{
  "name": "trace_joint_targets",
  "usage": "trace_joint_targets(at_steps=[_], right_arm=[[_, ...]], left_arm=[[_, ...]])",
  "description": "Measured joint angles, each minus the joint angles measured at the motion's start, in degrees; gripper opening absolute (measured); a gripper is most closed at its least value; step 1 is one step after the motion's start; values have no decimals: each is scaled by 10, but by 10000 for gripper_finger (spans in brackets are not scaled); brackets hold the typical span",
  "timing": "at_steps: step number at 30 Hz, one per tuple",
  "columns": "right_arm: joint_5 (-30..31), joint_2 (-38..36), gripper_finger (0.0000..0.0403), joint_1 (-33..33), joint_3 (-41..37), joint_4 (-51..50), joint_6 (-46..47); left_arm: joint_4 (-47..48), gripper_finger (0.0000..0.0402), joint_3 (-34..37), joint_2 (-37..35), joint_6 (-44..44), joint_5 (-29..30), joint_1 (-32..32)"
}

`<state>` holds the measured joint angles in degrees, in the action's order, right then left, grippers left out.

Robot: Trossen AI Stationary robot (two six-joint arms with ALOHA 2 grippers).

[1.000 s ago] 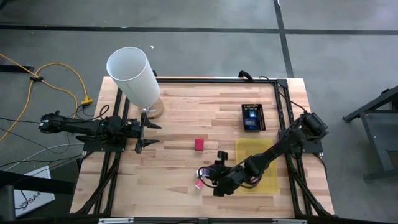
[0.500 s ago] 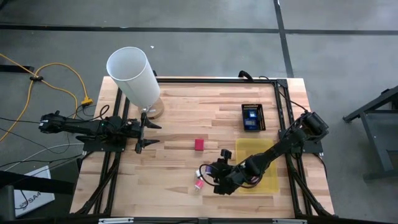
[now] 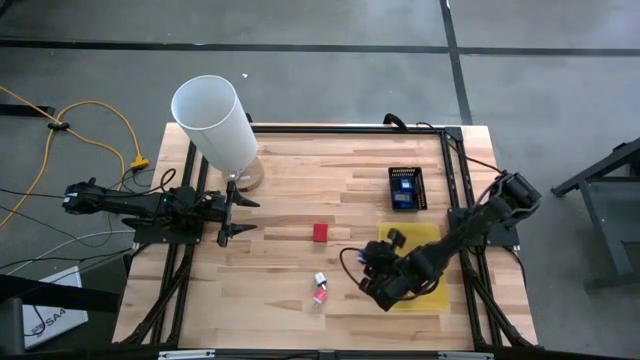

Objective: Pick & Place Office items
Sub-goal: Put the purple charger adapter into the yellow bin

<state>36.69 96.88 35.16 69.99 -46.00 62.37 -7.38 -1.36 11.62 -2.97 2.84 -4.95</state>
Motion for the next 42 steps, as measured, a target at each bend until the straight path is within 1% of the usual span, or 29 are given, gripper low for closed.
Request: trace_joint_targets(at_steps=[8,13,16,21,27,31,39,42], right_arm=[[0,-18,145,44,0,-147,198],[-13,-18,146,82,0,-214,343],[-31,-18,145,101,0,-231,413],[-51,-18,145,128,0,-232,483],[-82,-18,145,153,0,-248,537],[-124,-18,145,169,-1,-266,583],[-132,-7,145,196,-54,-213,669],[-147,7,145,200,-69,-210,690]], left_arm=[[0,293,0,0,0,0,0],[0,293,0,0,0,0,0],[0,293,0,0,0,0,0],[0,293,0,0,0,0,0],[0,293,0,0,0,0,0],[0,293,0,0,0,0,0],[0,293,0,0,0,0,0],[0,293,0,0,0,0,0]])
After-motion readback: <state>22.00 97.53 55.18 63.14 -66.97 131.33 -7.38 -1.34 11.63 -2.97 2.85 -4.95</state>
